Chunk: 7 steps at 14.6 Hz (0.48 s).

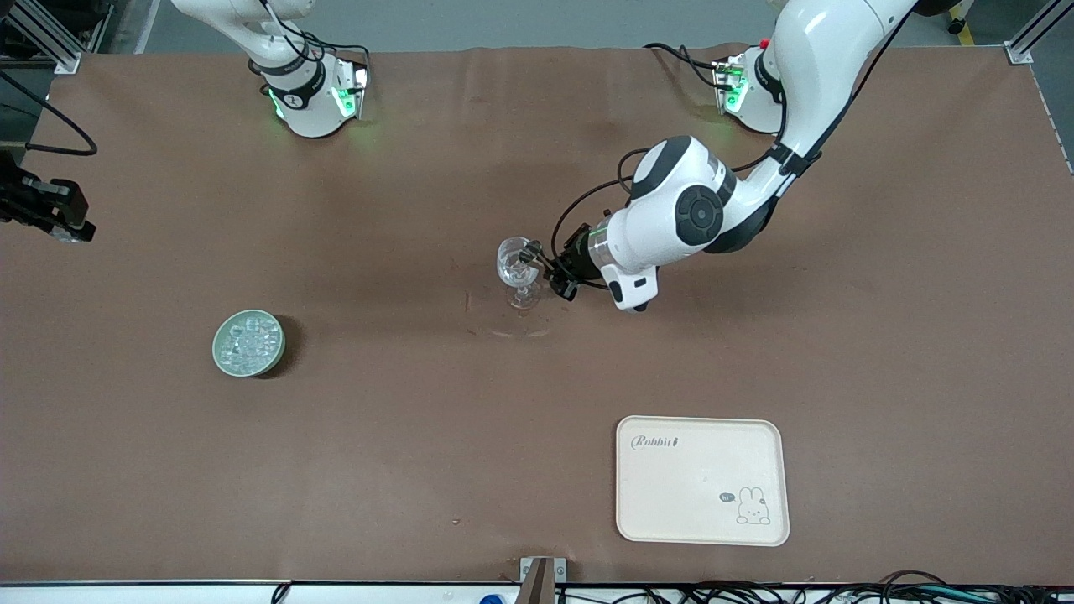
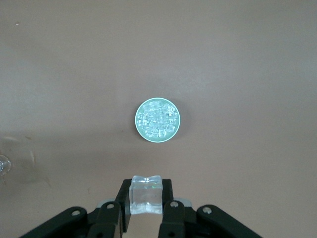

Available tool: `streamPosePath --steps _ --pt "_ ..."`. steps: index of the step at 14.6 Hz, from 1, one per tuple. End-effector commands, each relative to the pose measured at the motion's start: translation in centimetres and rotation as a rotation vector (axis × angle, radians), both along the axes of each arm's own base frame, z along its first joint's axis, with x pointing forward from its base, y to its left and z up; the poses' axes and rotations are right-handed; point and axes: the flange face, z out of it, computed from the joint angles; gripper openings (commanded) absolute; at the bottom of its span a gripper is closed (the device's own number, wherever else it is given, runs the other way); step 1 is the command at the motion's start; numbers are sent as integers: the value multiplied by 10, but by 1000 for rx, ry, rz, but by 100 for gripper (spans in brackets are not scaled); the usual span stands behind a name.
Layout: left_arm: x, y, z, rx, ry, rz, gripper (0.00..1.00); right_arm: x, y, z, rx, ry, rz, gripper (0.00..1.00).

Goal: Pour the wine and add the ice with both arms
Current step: 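Tilt the jigger over the glass rim with the left gripper to pour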

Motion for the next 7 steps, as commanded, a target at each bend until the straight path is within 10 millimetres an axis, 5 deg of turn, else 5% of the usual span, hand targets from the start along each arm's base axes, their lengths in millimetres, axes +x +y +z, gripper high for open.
streamPosePath --steps 1,7 --pt "1 -7 7 10 -20 -9 0 -10 2 3 -12 -1 7 1" --pt "-6 -12 15 16 -22 -25 0 -10 2 3 -12 0 7 1"
